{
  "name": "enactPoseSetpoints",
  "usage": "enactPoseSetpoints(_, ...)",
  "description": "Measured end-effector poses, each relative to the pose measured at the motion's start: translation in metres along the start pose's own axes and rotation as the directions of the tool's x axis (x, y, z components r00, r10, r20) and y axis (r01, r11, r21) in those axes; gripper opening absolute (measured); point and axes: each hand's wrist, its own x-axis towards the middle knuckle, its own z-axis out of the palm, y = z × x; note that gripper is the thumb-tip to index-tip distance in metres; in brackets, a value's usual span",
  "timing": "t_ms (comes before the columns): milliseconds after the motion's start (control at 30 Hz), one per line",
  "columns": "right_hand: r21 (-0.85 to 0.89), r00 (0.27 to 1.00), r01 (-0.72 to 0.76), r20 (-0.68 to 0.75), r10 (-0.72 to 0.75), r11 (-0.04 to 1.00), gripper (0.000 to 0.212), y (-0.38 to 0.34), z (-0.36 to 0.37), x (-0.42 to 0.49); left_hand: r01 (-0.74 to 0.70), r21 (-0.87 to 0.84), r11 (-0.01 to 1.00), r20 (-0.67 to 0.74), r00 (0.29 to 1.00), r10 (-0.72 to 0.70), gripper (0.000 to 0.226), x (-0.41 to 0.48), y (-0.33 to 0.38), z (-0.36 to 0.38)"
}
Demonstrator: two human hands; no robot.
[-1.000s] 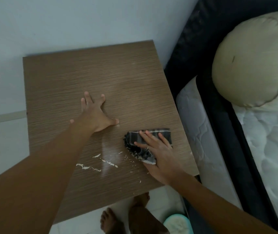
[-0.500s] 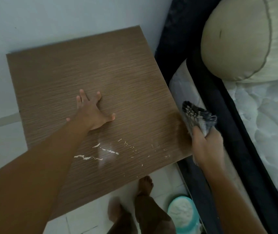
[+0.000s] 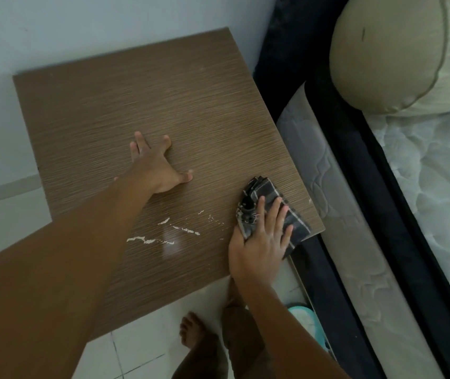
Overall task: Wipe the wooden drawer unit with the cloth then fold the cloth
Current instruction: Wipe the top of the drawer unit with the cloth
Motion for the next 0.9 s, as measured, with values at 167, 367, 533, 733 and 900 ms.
enactPoseSetpoints(167,-0.024,0.999,0.004,0.040,-0.003,1.000,0.069,-0.028,0.017,-0.022,-0.025,0.033,0.999,0.034,0.999,0.024,0.104,-0.009,0.004,-0.008)
enactPoseSetpoints(367,0.033,0.991,0.080,0.101,-0.083,0.996,0.070,-0.062,0.029,-0.047,-0.051,0.074,0.996,0.092,0.995,0.044,0.093,-0.009,-0.001,-0.017)
enactPoseSetpoints(533,0.121,0.966,0.162,0.182,-0.182,0.979,0.069,-0.084,0.035,-0.065,-0.073,0.088,0.993,0.162,0.985,0.058,0.078,-0.005,-0.009,-0.028)
enactPoseSetpoints(733,0.305,0.888,0.000,0.438,-0.140,0.952,0.041,-0.093,-0.021,-0.041,-0.094,0.140,0.986,0.190,0.979,0.067,0.074,-0.002,-0.014,-0.036)
enactPoseSetpoints(900,0.485,0.882,-0.210,0.468,-0.049,0.849,0.020,-0.083,-0.094,0.019,-0.108,0.167,0.980,0.139,0.987,0.085,0.073,-0.005,-0.016,-0.033)
